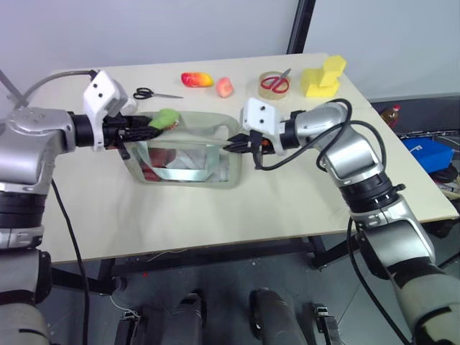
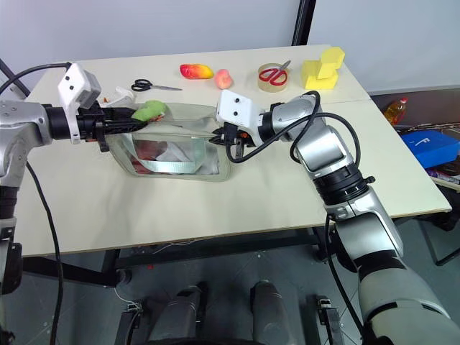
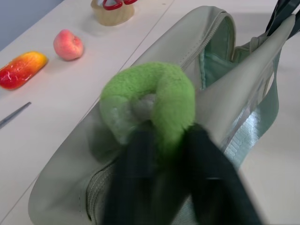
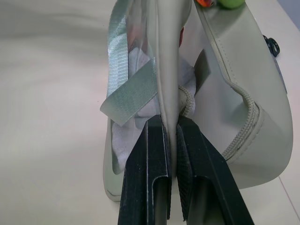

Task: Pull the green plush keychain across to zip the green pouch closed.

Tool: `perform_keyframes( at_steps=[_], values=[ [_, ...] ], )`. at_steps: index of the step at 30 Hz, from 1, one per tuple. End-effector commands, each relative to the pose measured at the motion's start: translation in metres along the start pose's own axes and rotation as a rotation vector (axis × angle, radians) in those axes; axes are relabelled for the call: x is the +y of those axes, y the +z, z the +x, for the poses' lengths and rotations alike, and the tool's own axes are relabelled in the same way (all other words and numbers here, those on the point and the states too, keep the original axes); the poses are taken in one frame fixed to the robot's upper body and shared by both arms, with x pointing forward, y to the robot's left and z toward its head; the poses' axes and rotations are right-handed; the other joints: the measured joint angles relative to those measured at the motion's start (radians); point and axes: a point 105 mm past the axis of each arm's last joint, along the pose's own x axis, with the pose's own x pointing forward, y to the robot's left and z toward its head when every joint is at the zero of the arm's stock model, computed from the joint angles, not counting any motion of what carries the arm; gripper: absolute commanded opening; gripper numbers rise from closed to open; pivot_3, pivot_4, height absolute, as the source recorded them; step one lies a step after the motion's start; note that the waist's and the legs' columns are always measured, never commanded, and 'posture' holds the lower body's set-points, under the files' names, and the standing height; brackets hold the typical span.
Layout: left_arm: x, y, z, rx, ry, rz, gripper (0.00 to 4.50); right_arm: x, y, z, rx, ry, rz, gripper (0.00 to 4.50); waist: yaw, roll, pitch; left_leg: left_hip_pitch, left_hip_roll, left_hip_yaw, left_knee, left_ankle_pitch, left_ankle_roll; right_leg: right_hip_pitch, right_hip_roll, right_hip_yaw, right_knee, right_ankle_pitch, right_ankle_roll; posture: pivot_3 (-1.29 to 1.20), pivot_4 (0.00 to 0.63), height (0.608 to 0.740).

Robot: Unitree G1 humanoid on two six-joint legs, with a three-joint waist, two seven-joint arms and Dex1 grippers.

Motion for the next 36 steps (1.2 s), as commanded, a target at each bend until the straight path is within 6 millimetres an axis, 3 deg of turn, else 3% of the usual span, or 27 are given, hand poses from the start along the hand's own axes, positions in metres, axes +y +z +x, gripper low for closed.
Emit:
perform_keyframes(
  at_steps=[1, 3, 4, 9, 13, 17, 23, 26, 33, 36],
  values=[
    [0.01, 0.016, -0.016, -0.015, 0.045, 0.054, 3.11, 0.0, 0.008, 0.0, -0.028, -0.007, -0.017, 0.0, 0.0, 0.0, 0.0, 0.0, 0.0, 0.0, 0.0, 0.0, 0.0, 0.0, 0.0, 0.0, 0.0, 0.0, 0.0, 0.0, 0.15, 0.74],
    [0.011, 0.017, -0.022, -0.001, 0.049, 0.062, 4.18, -0.001, 0.008, 0.0, -0.029, -0.006, -0.017, 0.0, -0.001, 0.0, 0.0, 0.0, 0.0, 0.0, 0.0, 0.0, 0.0, 0.0, 0.0, 0.0, 0.0, 0.0, 0.0, 0.0, 0.15, 0.74],
    [0.012, 0.017, -0.027, 0.016, 0.051, 0.069, 4.45, -0.001, 0.008, 0.001, -0.031, -0.005, -0.018, 0.0, -0.002, 0.0, 0.0, 0.0, 0.0, 0.0, 0.0, 0.0, 0.0, 0.0, 0.0, 0.0, 0.0, 0.0, 0.0, 0.0, 0.15, 0.74],
    [0.013, 0.008, -0.06, 0.092, 0.083, 0.062, 4.45, -0.002, 0.009, 0.003, -0.035, 0.0, -0.021, 0.0, -0.005, 0.0, 0.0, 0.0, 0.0, 0.0, 0.0, 0.0, 0.0, 0.0, 0.0, 0.0, 0.0, 0.0, 0.0, 0.0, 0.15, 0.74],
    [0.014, -0.003, -0.074, 0.11, 0.131, 0.019, 4.45, -0.003, 0.01, 0.004, -0.037, 0.002, -0.021, 0.0, -0.001, 0.0, 0.0, 0.0, 0.001, 0.0, 0.0, 0.0, 0.0, 0.0, 0.0, 0.0, 0.001, 0.0, 0.0, 0.0, 0.15, 0.74],
    [0.011, -0.039, -0.067, 0.119, 0.198, -0.056, 4.45, -0.002, 0.012, 0.006, -0.043, 0.01, -0.024, 0.0, 0.0, 0.0, 0.0, 0.0, 0.0, 0.0, 0.0, 0.0, 0.0, 0.0, 0.0, 0.0, 0.001, 0.0, 0.0, 0.0, 0.15, 0.74],
    [0.008, -0.061, -0.048, 0.097, 0.247, -0.09, 4.45, -0.001, 0.013, 0.007, -0.04, 0.022, -0.026, 0.0, 0.001, 0.0, 0.0, 0.0, 0.001, 0.0, 0.001, 0.0, 0.0, 0.0, 0.0, 0.0, 0.001, 0.0, 0.0, 0.0, 0.15, 0.74],
    [0.009, -0.055, -0.046, 0.068, 0.253, -0.093, 3.68, -0.001, 0.012, 0.006, -0.039, 0.023, -0.025, 0.0, 0.0, 0.0, 0.0, 0.0, 0.001, 0.0, 0.001, 0.0, 0.0, 0.0, 0.0, 0.0, 0.001, 0.0, 0.0, 0.0, 0.15, 0.74],
    [0.003, -0.047, -0.044, 0.04, 0.216, -0.099, 0.16, -0.004, 0.012, 0.008, -0.039, 0.009, -0.022, 0.0, 0.0, 0.0, 0.0, 0.0, 0.001, 0.0, 0.001, 0.0, 0.0, 0.0, 0.0, 0.0, 0.001, 0.0, 0.0, 0.0, 0.15, 0.74],
    [-0.001, -0.046, -0.044, 0.04, 0.206, -0.102, 0.07, -0.006, 0.013, 0.008, -0.041, 0.001, -0.021, 0.0, 0.001, 0.0, 0.0, 0.0, 0.0, 0.0, 0.001, 0.0, 0.0, 0.0, 0.0, 0.0, 0.001, 0.0, 0.0, 0.0, 0.15, 0.74]
  ],
)
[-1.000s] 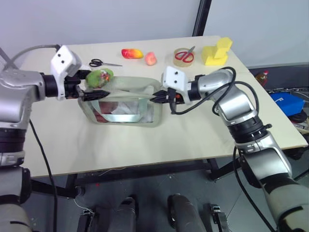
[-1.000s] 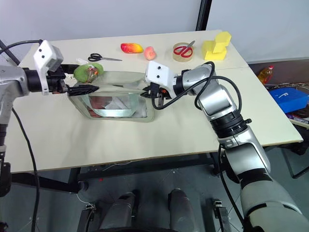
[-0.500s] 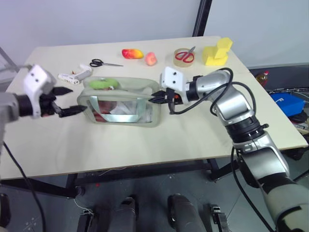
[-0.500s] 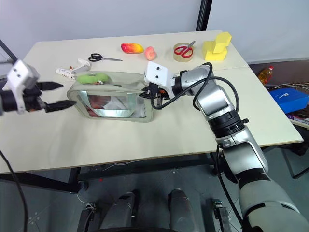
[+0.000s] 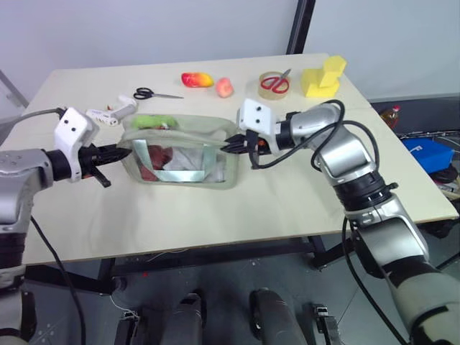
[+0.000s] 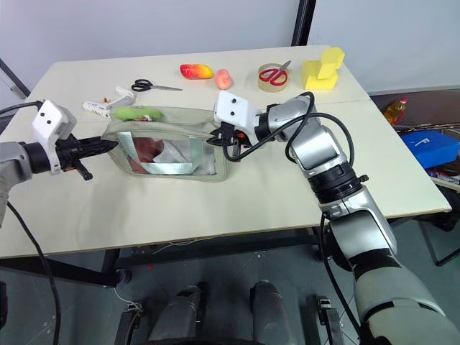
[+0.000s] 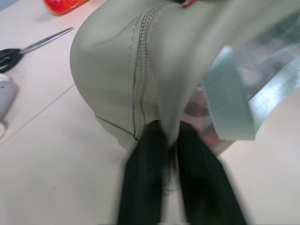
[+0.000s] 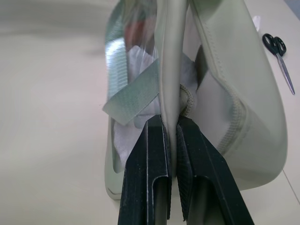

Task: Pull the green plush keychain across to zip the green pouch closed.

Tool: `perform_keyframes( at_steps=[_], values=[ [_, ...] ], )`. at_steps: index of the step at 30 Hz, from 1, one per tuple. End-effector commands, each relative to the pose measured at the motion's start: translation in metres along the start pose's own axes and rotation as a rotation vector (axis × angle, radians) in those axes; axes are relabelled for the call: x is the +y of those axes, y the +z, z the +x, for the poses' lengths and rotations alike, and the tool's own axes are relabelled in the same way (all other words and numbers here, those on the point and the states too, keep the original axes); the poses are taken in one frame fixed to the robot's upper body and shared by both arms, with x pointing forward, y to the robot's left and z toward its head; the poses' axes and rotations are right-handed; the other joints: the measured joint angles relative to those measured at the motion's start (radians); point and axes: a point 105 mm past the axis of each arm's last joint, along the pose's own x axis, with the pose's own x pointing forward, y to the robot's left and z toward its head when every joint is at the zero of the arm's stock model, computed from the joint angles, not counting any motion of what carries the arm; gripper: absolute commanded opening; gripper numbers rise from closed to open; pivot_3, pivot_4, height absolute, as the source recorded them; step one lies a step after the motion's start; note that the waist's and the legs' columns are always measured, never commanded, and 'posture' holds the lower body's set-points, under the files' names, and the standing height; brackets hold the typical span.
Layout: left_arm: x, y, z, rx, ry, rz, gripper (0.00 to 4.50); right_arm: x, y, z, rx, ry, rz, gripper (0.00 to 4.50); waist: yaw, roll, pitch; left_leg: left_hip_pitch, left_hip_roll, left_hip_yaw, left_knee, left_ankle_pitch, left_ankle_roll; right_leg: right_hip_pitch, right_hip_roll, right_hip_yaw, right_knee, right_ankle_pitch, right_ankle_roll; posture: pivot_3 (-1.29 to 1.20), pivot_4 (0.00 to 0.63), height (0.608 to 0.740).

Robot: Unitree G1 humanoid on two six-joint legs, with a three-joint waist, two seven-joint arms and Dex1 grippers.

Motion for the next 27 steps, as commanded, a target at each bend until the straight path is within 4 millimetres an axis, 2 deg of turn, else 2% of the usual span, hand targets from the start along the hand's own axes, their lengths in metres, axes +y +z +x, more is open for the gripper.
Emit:
perform_keyframes(
  at_steps=[1, 2, 5, 7, 11, 12, 15, 17, 19, 22, 27],
  values=[
    [-0.004, 0.017, -0.007, -0.047, -0.01, 0.038, 0.07, -0.006, 0.016, 0.0, -0.035, -0.015, -0.043, 0.0, 0.0, 0.0, 0.0, 0.0, 0.0, 0.0, 0.0, 0.0, 0.0, 0.0, 0.0, 0.0, 0.0, 0.0, 0.0, 0.0, 0.15, 0.74],
    [-0.006, 0.016, -0.007, -0.041, -0.014, 0.039, 0.07, -0.007, 0.016, -0.001, -0.036, -0.019, -0.042, 0.0, -0.001, 0.0, 0.0, 0.0, 0.0, 0.0, 0.0, 0.0, 0.0, 0.0, 0.0, 0.0, 0.0, 0.0, 0.0, 0.0, 0.15, 0.74],
    [-0.009, 0.014, -0.009, -0.035, -0.021, 0.037, 0.0, -0.013, 0.019, -0.004, -0.035, -0.014, -0.037, 1.13, 0.0, 0.0, 0.0, 0.0, 0.0, 0.0, 0.0, 0.0, 0.0, 0.0, 0.0, 0.0, 0.0, 0.0, 0.0, 0.0, 0.15, 0.74],
    [-0.01, 0.013, -0.009, -0.033, -0.02, 0.035, 0.0, -0.02, 0.023, -0.009, -0.031, -0.02, -0.057, 2.2, 0.001, 0.0, 0.0, 0.0, 0.0, 0.0, 0.0, 0.0, 0.0, 0.0, 0.0, 0.0, 0.0, 0.0, 0.0, 0.0, 0.15, 0.74],
    [-0.011, 0.013, -0.01, -0.031, -0.019, 0.034, 0.0, -0.036, 0.045, -0.02, -0.046, -0.036, -0.129, 4.34, 0.0, 0.0, 0.0, 0.0, 0.0, 0.0, 0.0, 0.0, 0.0, 0.0, 0.0, 0.0, 0.0, 0.0, 0.0, 0.0, 0.15, 0.74],
    [-0.012, 0.013, -0.01, -0.03, -0.018, 0.034, 0.0, -0.038, 0.052, -0.022, -0.059, -0.033, -0.145, 4.46, 0.0, 0.0, 0.0, 0.0, 0.0, 0.0, 0.0, 0.0, 0.0, 0.0, 0.0, 0.0, 0.0, 0.0, 0.0, 0.0, 0.15, 0.74],
    [-0.011, 0.012, -0.011, -0.028, -0.015, 0.034, 0.0, -0.037, 0.086, -0.015, -0.166, -0.024, -0.161, 4.46, 0.0, 0.0, 0.0, 0.0, 0.0, 0.0, 0.0, 0.0, 0.0, 0.0, 0.0, 0.0, 0.0, 0.0, 0.0, 0.0, 0.15, 0.74],
    [-0.011, 0.012, -0.012, -0.027, -0.013, 0.033, 0.0, -0.029, 0.105, -0.002, -0.24, -0.001, -0.149, 4.46, -0.002, 0.0, 0.0, 0.0, 0.0, 0.0, 0.0, 0.0, 0.0, 0.0, 0.0, 0.0, 0.0, 0.0, 0.0, 0.0, 0.15, 0.74],
    [-0.011, 0.011, -0.012, -0.027, -0.012, 0.031, 0.0, -0.018, 0.115, 0.015, -0.285, 0.022, -0.138, 4.46, -0.002, 0.0, 0.0, 0.001, 0.0, 0.0, -0.002, 0.0, 0.0, 0.0, 0.0, 0.0, 0.0, 0.0, 0.0, 0.0, 0.15, 0.74],
    [-0.012, 0.011, -0.01, -0.028, -0.012, 0.029, 0.0, -0.007, 0.119, 0.039, -0.31, 0.041, -0.121, 4.46, 0.0, 0.0, 0.0, 0.0, 0.0, 0.0, -0.002, 0.0, 0.0, -0.001, 0.0, 0.0, 0.0, 0.0, 0.0, 0.0, 0.15, 0.74],
    [-0.014, 0.012, -0.009, -0.031, -0.014, 0.029, 0.0, -0.004, 0.105, 0.069, -0.275, 0.035, -0.118, 4.46, 0.003, 0.0, 0.0, 0.0, -0.001, -0.001, -0.001, 0.0, 0.0, 0.0, 0.0, 0.0, 0.0, 0.0, 0.0, 0.0, 0.15, 0.74]
  ],
)
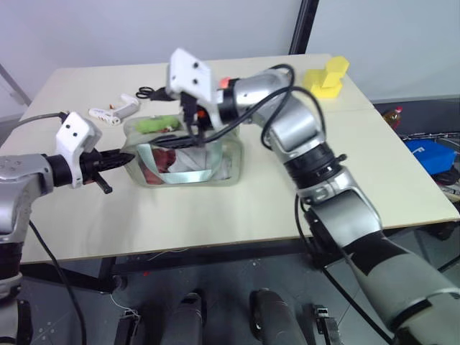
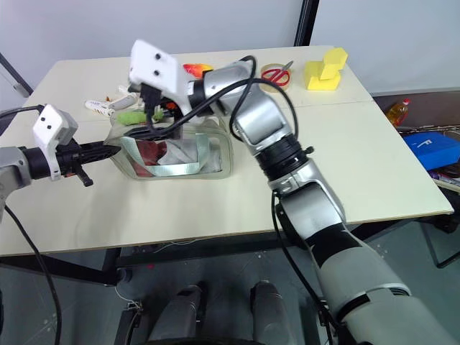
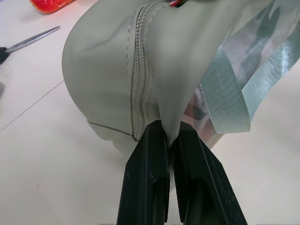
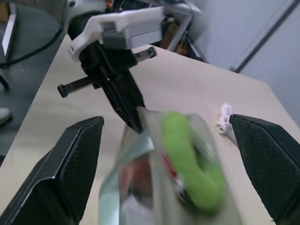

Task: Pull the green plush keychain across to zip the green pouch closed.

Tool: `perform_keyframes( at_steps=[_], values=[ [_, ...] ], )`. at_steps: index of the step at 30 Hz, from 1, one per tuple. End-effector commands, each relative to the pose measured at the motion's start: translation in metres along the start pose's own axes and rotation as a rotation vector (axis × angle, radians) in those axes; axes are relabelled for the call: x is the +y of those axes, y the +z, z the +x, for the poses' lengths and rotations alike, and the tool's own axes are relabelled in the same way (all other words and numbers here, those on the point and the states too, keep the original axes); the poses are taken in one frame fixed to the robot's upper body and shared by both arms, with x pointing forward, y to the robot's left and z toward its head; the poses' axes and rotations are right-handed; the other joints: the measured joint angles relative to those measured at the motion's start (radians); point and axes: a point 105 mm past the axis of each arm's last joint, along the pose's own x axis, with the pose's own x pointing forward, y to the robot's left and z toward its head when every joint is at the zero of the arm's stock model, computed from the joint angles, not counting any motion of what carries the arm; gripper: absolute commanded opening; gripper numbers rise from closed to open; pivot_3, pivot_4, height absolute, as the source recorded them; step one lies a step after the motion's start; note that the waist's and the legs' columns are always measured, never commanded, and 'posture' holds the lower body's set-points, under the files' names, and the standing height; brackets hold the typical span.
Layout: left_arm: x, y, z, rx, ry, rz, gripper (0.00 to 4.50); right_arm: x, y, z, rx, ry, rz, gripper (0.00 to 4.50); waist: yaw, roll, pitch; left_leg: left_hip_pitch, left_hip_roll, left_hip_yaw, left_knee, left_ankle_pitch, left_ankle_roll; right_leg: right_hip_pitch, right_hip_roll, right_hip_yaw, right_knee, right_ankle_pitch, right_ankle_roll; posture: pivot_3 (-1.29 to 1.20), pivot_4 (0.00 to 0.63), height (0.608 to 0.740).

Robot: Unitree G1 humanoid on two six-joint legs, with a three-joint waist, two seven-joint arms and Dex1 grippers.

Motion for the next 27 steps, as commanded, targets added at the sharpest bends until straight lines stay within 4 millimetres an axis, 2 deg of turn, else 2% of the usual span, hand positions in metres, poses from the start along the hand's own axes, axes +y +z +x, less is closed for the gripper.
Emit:
perform_keyframes(
  at_steps=[1, 4, 7, 12, 13, 14, 23, 27],
  values=[
    [0.0, 0.011, -0.004, -0.03, 0.016, 0.028, 0.0, -0.006, -0.006, 0.007, 0.011, -0.035, -0.025, 4.46, -0.001, 0.0, 0.0, 0.0, 0.0, 0.0, 0.0, 0.0, 0.0, 0.0, 0.0, 0.0, 0.0, 0.0, 0.0, 0.0, 0.15, 0.74],
    [-0.001, 0.011, -0.004, -0.032, 0.015, 0.027, 0.0, -0.008, -0.012, 0.015, 0.024, -0.037, -0.003, 4.46, -0.004, 0.0, 0.0, 0.0, 0.0, 0.0, 0.0, 0.0, 0.0, 0.0, 0.0, 0.0, 0.0, 0.0, 0.0, 0.0, 0.15, 0.74],
    [-0.002, 0.01, -0.004, -0.032, 0.015, 0.025, 0.0, -0.01, -0.014, 0.016, 0.025, -0.041, 0.012, 3.59, -0.004, 0.0, 0.0, 0.0, 0.0, 0.0, -0.001, 0.0, 0.0, -0.001, 0.0, 0.0, 0.0, 0.0, 0.0, 0.0, 0.15, 0.74],
    [-0.001, 0.01, -0.004, -0.031, 0.015, 0.022, 0.0, -0.012, -0.012, 0.014, 0.004, -0.032, 0.063, 0.83, -0.003, 0.0, 0.0, 0.0, 0.0, 0.0, -0.001, 0.0, 0.0, -0.001, 0.0, 0.0, 0.0, 0.0, 0.0, 0.0, 0.15, 0.74],
    [-0.001, 0.01, -0.004, -0.031, 0.014, 0.022, 0.0, -0.013, -0.01, 0.013, -0.004, -0.032, 0.075, 0.35, -0.004, 0.0, 0.0, 0.0, 0.0, 0.0, -0.001, 0.0, 0.0, -0.001, 0.0, 0.0, 0.0, 0.0, 0.0, 0.0, 0.15, 0.74],
    [-0.001, 0.01, -0.004, -0.03, 0.012, 0.023, 0.0, -0.014, -0.008, 0.011, -0.013, -0.033, 0.091, 0.08, -0.004, 0.0, 0.0, 0.0, 0.0, 0.0, -0.001, 0.0, 0.0, -0.001, 0.0, 0.0, 0.0, 0.0, 0.0, 0.0, 0.15, 0.74],
    [0.001, 0.011, 0.0, -0.033, 0.004, 0.027, 0.0, -0.017, -0.008, -0.003, -0.019, -0.036, 0.178, 0.08, -0.004, 0.0, 0.0, 0.0, 0.0, 0.0, -0.001, 0.0, 0.0, -0.001, 0.0, 0.0, 0.0, 0.0, 0.0, 0.0, 0.15, 0.74],
    [0.001, 0.011, 0.0, -0.032, 0.001, 0.029, 0.0, -0.036, -0.011, -0.026, -0.015, -0.117, 0.232, 0.08, -0.003, 0.0, 0.0, 0.0, 0.0, 0.0, -0.001, 0.0, 0.0, -0.001, 0.0, 0.0, 0.0, 0.0, 0.0, 0.0, 0.15, 0.74]
  ],
)
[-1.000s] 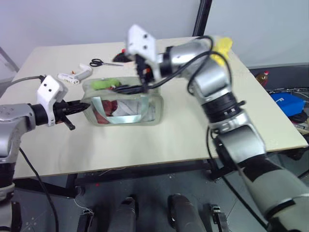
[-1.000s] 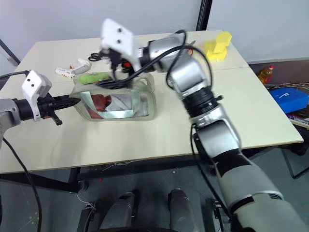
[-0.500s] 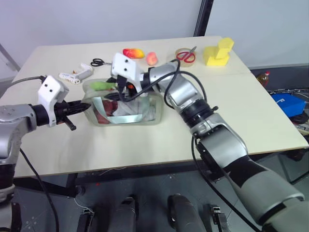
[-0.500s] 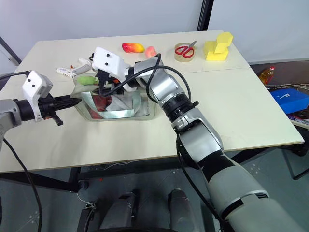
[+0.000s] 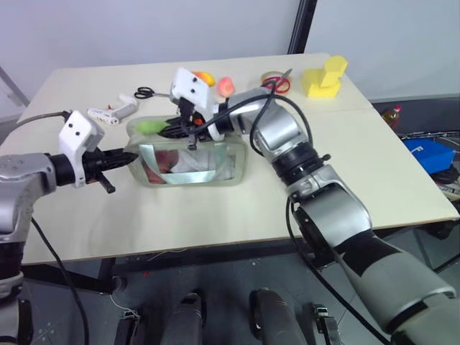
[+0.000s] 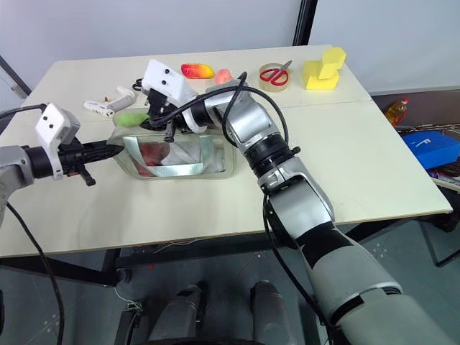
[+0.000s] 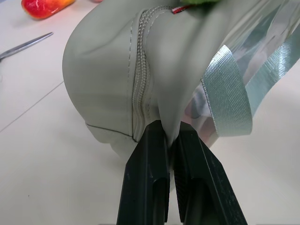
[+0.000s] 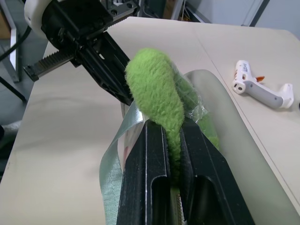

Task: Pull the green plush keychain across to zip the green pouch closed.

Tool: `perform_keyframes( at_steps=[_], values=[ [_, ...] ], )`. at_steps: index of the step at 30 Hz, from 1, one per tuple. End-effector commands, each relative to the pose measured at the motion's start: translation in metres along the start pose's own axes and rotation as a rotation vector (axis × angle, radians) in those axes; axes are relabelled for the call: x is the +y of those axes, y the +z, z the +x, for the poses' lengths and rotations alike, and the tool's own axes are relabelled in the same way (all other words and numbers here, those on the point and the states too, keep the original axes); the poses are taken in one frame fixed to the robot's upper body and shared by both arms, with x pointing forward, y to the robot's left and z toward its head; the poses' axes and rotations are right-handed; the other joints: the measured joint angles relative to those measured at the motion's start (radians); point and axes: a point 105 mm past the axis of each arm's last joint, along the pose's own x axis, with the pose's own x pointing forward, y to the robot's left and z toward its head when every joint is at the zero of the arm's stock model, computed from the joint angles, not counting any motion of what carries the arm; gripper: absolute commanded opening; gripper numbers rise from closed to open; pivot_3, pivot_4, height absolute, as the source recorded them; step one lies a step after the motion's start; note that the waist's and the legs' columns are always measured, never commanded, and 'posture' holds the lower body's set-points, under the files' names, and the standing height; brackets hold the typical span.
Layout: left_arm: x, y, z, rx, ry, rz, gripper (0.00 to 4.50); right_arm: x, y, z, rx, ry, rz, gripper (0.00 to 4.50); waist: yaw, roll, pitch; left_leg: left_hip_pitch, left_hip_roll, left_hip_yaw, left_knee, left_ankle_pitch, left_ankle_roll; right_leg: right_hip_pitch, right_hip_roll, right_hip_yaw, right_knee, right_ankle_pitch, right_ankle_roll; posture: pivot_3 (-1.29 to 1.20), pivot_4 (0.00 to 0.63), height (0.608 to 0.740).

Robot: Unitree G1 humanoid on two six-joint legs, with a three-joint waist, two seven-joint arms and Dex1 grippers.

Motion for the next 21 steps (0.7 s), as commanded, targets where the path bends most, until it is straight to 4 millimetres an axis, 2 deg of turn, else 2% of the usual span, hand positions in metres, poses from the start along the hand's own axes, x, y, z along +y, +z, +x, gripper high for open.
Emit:
perform_keyframes(
  at_steps=[1, 6, 11, 14, 16, 17, 21],
  values=[
    [0.006, 0.004, -0.005, -0.008, 0.028, 0.016, 0.0, -0.023, 0.027, -0.032, -0.078, -0.107, -0.018, 0.08, 0.001, 0.0, 0.0, 0.0, 0.0, 0.0, 0.0, 0.0, 0.0, 0.0, 0.0, 0.0, 0.0, 0.0, 0.0, 0.0, 0.15, 0.74],
    [0.008, 0.002, -0.005, -0.004, 0.03, 0.013, 0.0, -0.045, 0.019, -0.069, -0.064, -0.207, 0.058, 0.08, 0.001, 0.0, 0.0, 0.0, 0.0, 0.0, 0.0, 0.0, 0.0, 0.0, 0.0, 0.0, 0.0, 0.0, 0.0, 0.0, 0.15, 0.74],
    [0.008, 0.003, -0.001, -0.01, 0.026, 0.017, 0.0, -0.043, 0.016, -0.071, -0.068, -0.214, 0.103, 0.08, -0.004, 0.0, 0.0, 0.0, 0.0, 0.0, 0.0, 0.0, 0.0, -0.001, 0.0, 0.0, 0.0, 0.0, 0.0, 0.0, 0.15, 0.74],
    [0.009, 0.004, 0.0, -0.013, 0.023, 0.021, 0.0, -0.04, 0.015, -0.067, -0.064, -0.208, 0.1, 1.16, -0.001, 0.0, 0.0, 0.0, 0.0, 0.0, -0.001, 0.0, 0.0, -0.001, 0.0, 0.0, 0.0, 0.0, 0.0, 0.0, 0.15, 0.74],
    [0.01, 0.005, 0.001, -0.014, 0.022, 0.022, 0.0, -0.038, 0.014, -0.065, -0.058, -0.205, 0.087, 2.19, 0.003, 0.0, 0.0, -0.001, 0.0, 0.0, -0.001, 0.0, 0.0, -0.001, 0.0, 0.0, 0.0, 0.0, 0.0, 0.0, 0.15, 0.74],
    [0.01, 0.005, 0.001, -0.014, 0.021, 0.023, 0.0, -0.037, 0.014, -0.063, -0.055, -0.2, 0.077, 2.57, 0.001, 0.0, 0.0, -0.001, 0.0, 0.0, 0.0, 0.0, 0.0, -0.001, 0.0, 0.0, 0.0, 0.0, 0.0, 0.0, 0.15, 0.74],
    [0.01, 0.004, 0.001, -0.014, 0.022, 0.025, 0.0, -0.032, 0.013, -0.057, -0.053, -0.184, 0.061, 2.57, -0.01, 0.0, 0.0, 0.001, 0.0, 0.001, -0.002, 0.0, 0.0, -0.001, 0.0, 0.0, 0.0, 0.0, 0.0, 0.0, 0.15, 0.74]
  ],
)
